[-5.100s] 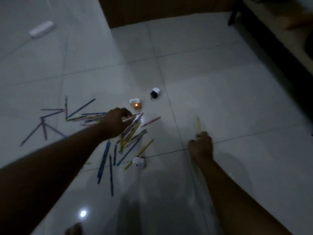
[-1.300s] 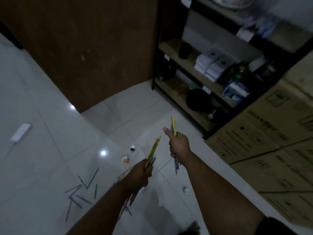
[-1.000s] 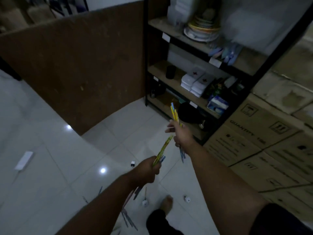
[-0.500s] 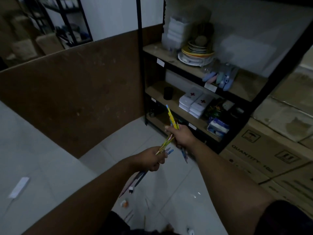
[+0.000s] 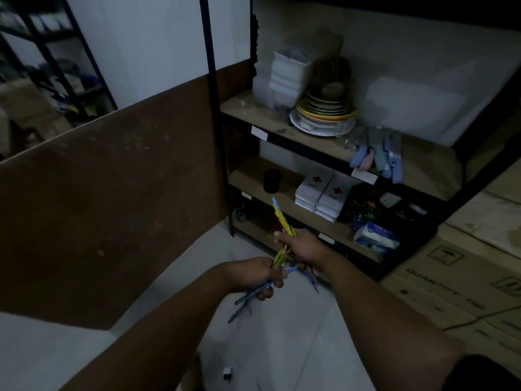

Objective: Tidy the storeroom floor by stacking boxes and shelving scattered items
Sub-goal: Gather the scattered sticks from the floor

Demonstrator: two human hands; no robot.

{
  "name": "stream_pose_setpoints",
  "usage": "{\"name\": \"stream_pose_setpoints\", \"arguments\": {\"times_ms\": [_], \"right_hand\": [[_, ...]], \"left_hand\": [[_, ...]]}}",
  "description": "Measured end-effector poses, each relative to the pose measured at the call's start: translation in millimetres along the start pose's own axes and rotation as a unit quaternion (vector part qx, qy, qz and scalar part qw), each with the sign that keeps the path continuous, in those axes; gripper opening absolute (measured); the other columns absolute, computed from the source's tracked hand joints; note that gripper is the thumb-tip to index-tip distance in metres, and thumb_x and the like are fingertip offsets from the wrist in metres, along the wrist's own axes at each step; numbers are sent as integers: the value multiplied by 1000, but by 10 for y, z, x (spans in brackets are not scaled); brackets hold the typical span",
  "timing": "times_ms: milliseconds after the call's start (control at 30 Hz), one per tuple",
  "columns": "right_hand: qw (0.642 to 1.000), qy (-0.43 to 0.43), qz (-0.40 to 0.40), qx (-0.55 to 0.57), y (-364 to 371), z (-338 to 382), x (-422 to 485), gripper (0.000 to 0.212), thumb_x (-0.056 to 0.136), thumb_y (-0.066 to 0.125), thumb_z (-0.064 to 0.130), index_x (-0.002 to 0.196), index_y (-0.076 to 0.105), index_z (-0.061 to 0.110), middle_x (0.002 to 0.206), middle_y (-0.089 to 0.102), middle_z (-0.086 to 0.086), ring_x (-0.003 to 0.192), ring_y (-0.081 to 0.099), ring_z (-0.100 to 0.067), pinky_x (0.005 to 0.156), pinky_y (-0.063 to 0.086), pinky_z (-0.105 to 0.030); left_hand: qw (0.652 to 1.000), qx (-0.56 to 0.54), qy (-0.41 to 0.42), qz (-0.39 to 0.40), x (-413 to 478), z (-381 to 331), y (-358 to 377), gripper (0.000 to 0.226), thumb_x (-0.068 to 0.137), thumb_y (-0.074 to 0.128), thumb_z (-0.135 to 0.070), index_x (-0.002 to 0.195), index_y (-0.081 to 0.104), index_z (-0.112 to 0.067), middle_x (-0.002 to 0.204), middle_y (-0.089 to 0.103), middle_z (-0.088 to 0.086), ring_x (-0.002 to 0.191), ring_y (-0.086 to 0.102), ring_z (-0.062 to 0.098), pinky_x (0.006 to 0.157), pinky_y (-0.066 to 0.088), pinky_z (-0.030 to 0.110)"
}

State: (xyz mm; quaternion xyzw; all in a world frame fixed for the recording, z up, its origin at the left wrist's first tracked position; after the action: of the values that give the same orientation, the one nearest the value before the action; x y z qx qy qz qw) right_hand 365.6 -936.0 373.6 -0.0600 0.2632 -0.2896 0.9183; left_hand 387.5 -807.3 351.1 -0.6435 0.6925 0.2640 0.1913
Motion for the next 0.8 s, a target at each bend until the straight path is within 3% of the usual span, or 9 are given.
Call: {"name": "stream_pose_setpoints", "arguments": {"times_ms": [133, 233, 367, 500, 633, 800], "right_hand": [[994, 14, -90, 66, 284, 318, 416, 45, 99, 58, 55, 85, 70, 14, 46, 48, 10, 35, 42, -4, 41, 35, -21], [970, 25, -185, 155, 397, 465, 681, 53, 95, 57, 66, 91, 73, 15, 51, 48, 4, 38, 38, -11, 43, 32, -24], [943, 41, -266, 195, 528, 549, 866, 44, 97, 60, 57, 81, 68, 16, 50, 40, -2, 38, 33, -14, 47, 28, -26], [934, 82, -274, 215, 683, 437, 943, 42, 98, 62, 50, 95, 70, 9, 49, 34, 2, 39, 27, -14, 44, 23, -21], [921, 116, -276, 249, 705, 253, 1054, 39, 96, 64, 46, 104, 66, 7, 51, 33, 4, 39, 23, -13, 45, 20, -22], [906, 139, -287, 277, 569, 43, 1326, 30, 97, 62, 37, 104, 66, 8, 51, 35, 2, 38, 25, -13, 43, 23, -21]], "left_hand": [[1000, -23, -21, -3, -2, -21, -810, 23, 107, 44, -20, 85, 39, -23, 63, 34, -5, 47, 17, 10, 49, 16, 20], [998, -55, -9, -24, -12, -79, -1391, 23, 108, 44, -28, 87, 40, -21, 62, 37, -6, 43, 20, 8, 45, 16, 16], [993, -111, 24, -34, 49, -229, -1859, 25, 106, 48, -35, 87, 41, -21, 60, 37, -8, 40, 21, 7, 44, 17, 15], [986, -127, 43, -95, 146, -284, -2187, 36, 97, 63, -46, 79, 42, -23, 58, 30, -6, 42, 19, 10, 46, 15, 18], [978, -158, 20, -138, 303, -192, -2465, 42, 99, 58, -49, 71, 39, -24, 54, 28, -4, 40, 19, 11, 47, 14, 18], [971, -175, 31, -161, 509, -172, -2877, 44, 97, 64, -48, 72, 39, -21, 56, 30, -1, 45, 32, 15, 49, 31, 25]]}}
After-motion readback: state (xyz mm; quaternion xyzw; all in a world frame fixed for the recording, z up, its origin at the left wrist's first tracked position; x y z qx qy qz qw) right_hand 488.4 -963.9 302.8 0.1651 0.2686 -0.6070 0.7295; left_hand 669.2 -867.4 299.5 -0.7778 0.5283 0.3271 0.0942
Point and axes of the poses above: each hand's wrist, its own x-axis towards the middle knuckle, its own y-axis out of the palm, z = x × y, the point moved 10 cm from there along x, towards the middle knuckle
